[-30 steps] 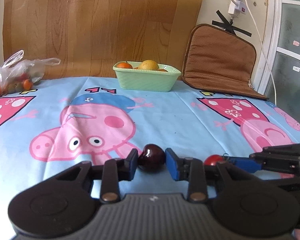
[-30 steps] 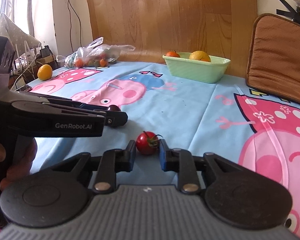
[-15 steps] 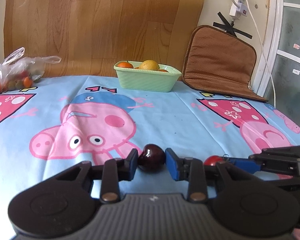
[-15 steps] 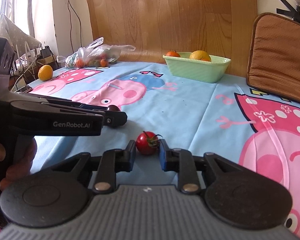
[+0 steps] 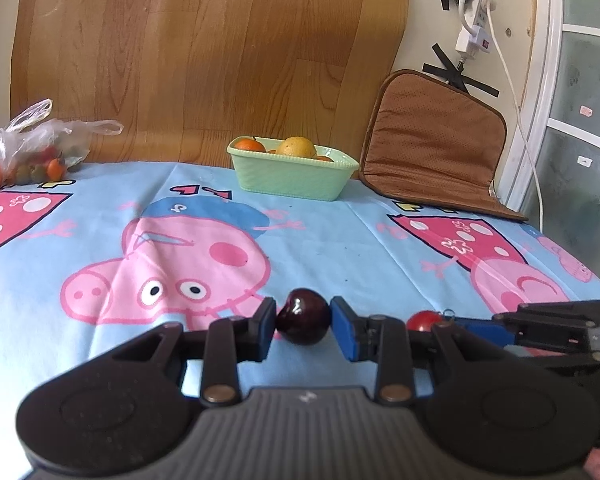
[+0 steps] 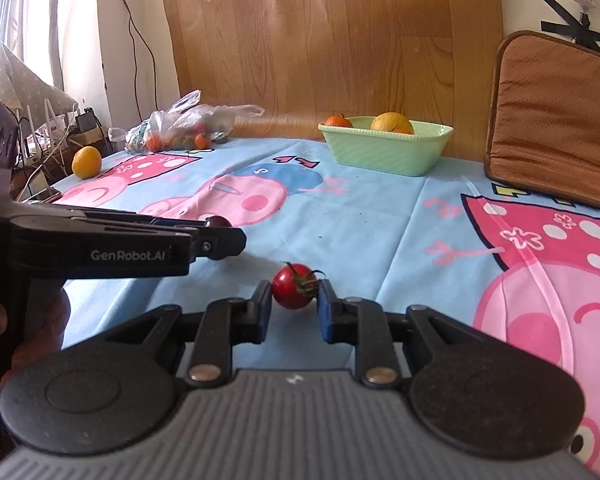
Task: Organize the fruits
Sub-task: 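Hold the dark cherry in the left tool while the right holds the red tomato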
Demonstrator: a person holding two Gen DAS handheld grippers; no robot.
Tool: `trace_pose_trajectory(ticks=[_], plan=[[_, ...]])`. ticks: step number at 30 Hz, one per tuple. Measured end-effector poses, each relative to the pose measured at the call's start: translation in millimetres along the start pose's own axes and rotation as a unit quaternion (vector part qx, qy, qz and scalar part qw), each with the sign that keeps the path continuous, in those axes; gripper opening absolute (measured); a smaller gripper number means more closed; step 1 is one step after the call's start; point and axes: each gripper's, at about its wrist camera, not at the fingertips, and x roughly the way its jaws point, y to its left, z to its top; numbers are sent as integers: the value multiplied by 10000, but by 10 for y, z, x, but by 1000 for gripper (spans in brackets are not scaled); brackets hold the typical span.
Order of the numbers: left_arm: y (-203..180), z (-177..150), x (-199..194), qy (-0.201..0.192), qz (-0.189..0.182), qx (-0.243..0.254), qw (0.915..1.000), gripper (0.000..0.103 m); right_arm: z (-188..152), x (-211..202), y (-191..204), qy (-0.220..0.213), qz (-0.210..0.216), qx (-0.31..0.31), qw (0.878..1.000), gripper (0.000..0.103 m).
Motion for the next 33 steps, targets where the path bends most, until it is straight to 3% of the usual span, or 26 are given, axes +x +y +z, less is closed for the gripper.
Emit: trace_pose_trajectory(ticks=[20, 33], plan=[[21, 10, 50, 150, -43, -30, 9999, 30, 54, 82, -122, 33, 8, 510, 9987, 27], [-5, 8, 77, 234, 74, 44, 9997, 31, 60, 132, -94, 132, -1, 322, 9994, 27]])
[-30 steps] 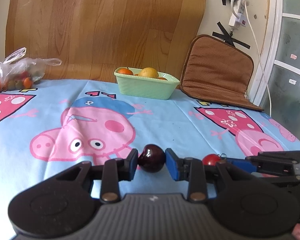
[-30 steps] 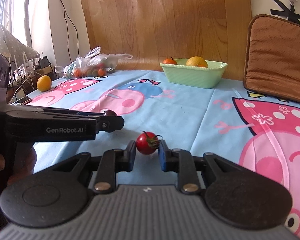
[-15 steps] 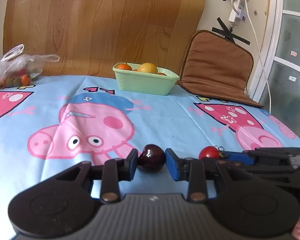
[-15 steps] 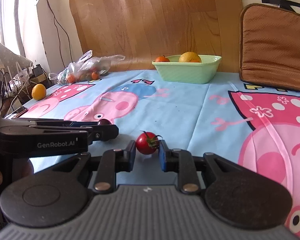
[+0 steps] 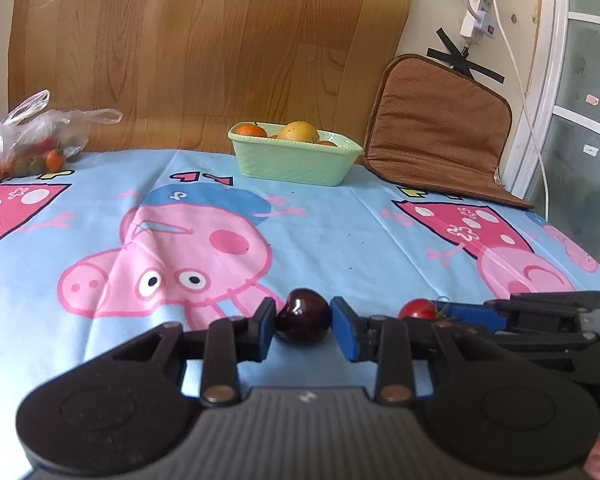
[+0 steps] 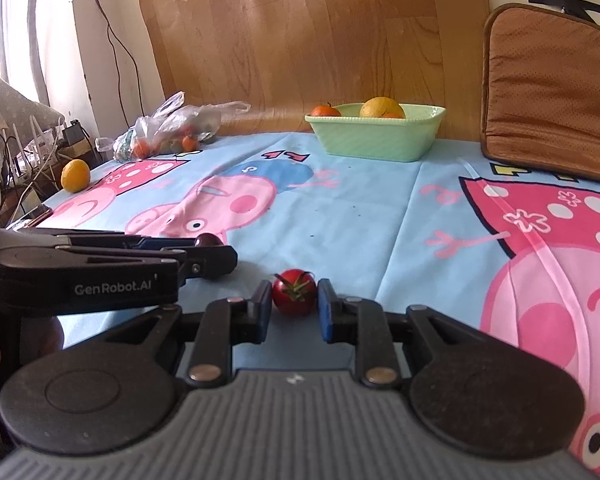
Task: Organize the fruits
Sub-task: 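Hold the dark cherry in the left tool while the right holds the red tomato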
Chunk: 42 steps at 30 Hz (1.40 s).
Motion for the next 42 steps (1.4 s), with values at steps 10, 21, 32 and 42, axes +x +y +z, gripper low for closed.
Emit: trace_pose_trajectory(ticks=[10, 21, 32, 42], plan=[[-3, 1, 0, 18, -1, 10, 10000, 31, 1, 30, 98, 35, -199, -265, 9994, 28], [2, -8, -7, -1, 24, 12, 10000, 31, -11, 30, 110, 33, -253, -354, 9990, 28], [-10, -10, -13, -39, 52, 34, 10000, 31, -14, 29, 113, 31, -271, -380, 9989, 27], [-7, -12, -16, -55, 18, 42, 10000, 30, -14, 18, 93, 5, -230, -316, 9992, 27]])
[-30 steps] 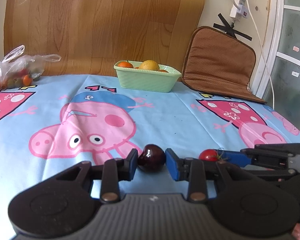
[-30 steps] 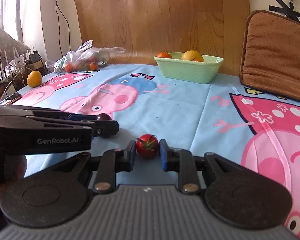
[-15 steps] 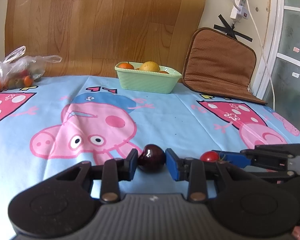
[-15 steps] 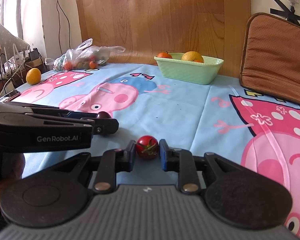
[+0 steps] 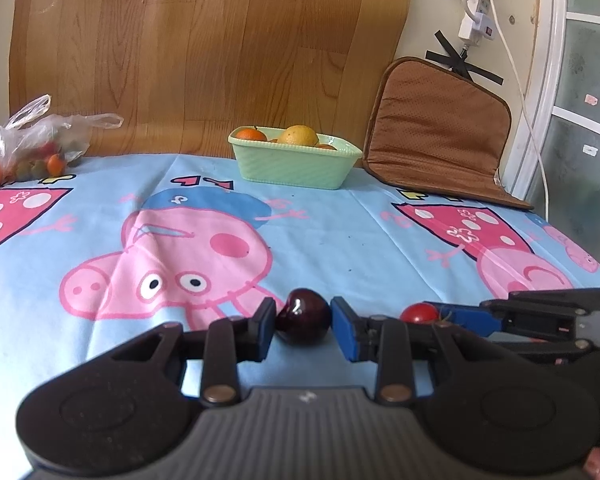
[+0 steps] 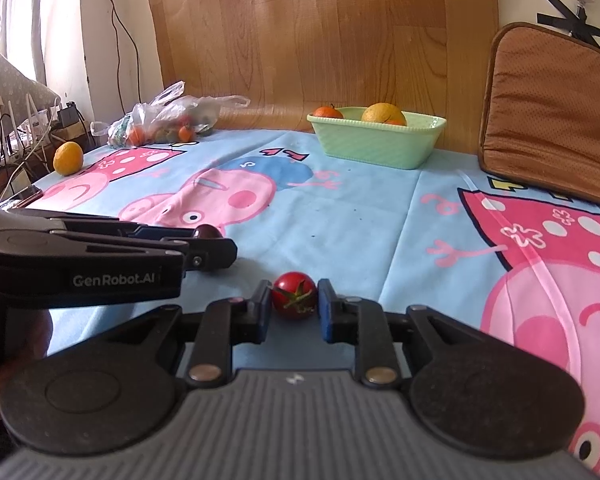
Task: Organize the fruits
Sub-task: 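Hold the dark cherry in the left tool while the right holds the red tomato, then carry the cherry and tomato into the green basket and open both tools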
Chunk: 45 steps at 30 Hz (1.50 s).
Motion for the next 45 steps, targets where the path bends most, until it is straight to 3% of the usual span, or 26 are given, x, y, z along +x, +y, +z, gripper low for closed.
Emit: trace_pose_trajectory(ticks=[18, 24, 30, 34, 37, 45], plan=[[-11, -1, 8, 14, -8, 44, 10000, 30, -1, 6, 20, 11, 34, -81, 10000, 27], [72, 59, -3, 14, -212, -121, 9997, 30, 62, -46, 18, -170, -16, -88, 9998, 27], [302, 575, -1, -350, -392, -386, 9979, 30, 430, -43, -161, -473, -27, -160, 9987, 26], [294, 1020, 204, -497, -485, -244, 9973, 30, 775, 138, -432, -706, -121, -110, 9974, 26], [273, 1305, 510, -500, -461, -142, 9976, 30, 1021, 381, -667, -744, -146, -13, 9971, 26], [359, 1844, 1644, -61, -309, -311, 9990, 30, 1430, 1204, -1206, -622, -228, 195, 9976, 27]])
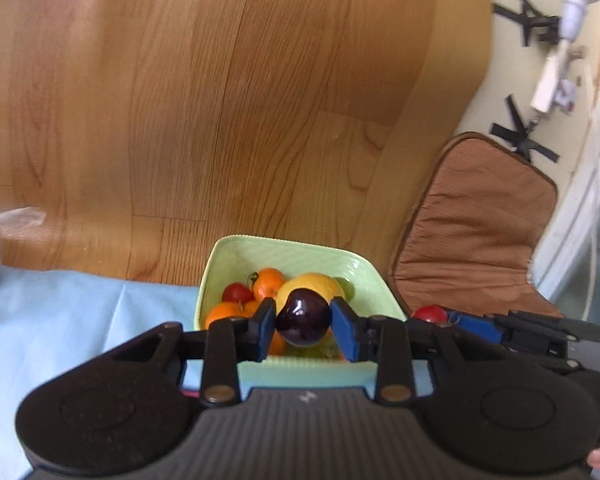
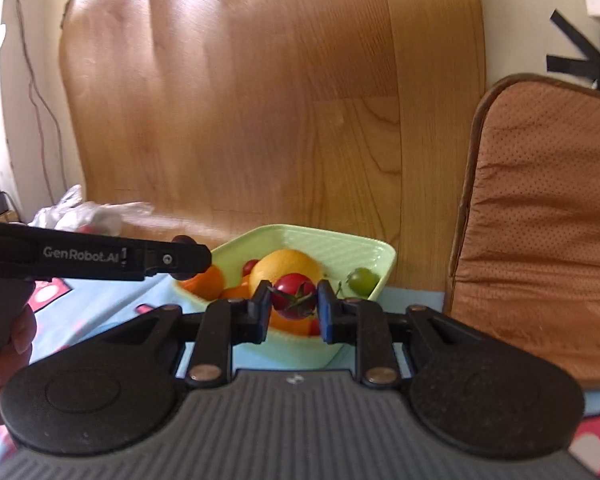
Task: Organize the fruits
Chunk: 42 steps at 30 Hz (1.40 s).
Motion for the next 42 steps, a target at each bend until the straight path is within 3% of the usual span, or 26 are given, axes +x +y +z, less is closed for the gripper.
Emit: trace_pose_trajectory(ticks=[1, 3, 7, 11, 15, 22, 23, 24, 25, 30, 32, 42], plan=[[15, 33, 123, 41, 32, -8, 10000, 31, 6, 104, -44, 38, 5, -8, 10000, 27], [44, 79, 342, 173, 92, -25, 9998, 44, 11, 286, -104, 171, 8, -43, 9998, 29], [102, 93, 454, 193, 84, -226, 9995, 47, -14, 264, -194, 77, -48, 62, 9999, 32], [143, 51, 178, -40, 14, -489, 9988, 47, -53, -92, -244, -228, -27, 362, 9991, 32], [36, -90, -278, -158, 148, -342, 9992, 47, -220, -474, -148, -197, 148, 609, 9978, 32], [-202, -949, -1218, -222, 497, -321, 9980, 50, -688, -992, 319, 170, 507, 902, 9945, 33], [-227, -1089, -1301, -222, 544, -282, 9979, 50, -750, -1070, 388, 196, 562, 930, 9939, 35], [-248, -1212, -1364, -231, 586, -247, 9977, 50, -809, -1136, 437, 207, 596, 964, 9933, 48], [-264, -1329, -1436, -235, 600, -210, 9977, 50, -869, -1206, 486, 154, 598, 1030, 9928, 53], [-355, -1736, -1541, -214, 896, 186, 9956, 47, -1012, -1278, 574, -7, 503, 1118, 9925, 56], [-354, -1727, -1589, -387, 933, 119, 9948, 50, -1015, -1229, 566, 4, 465, 1081, 9930, 56], [-339, -1743, -1556, -265, 1233, 23, 9920, 50, -1089, -1260, 539, -77, 736, 1326, 9884, 58]])
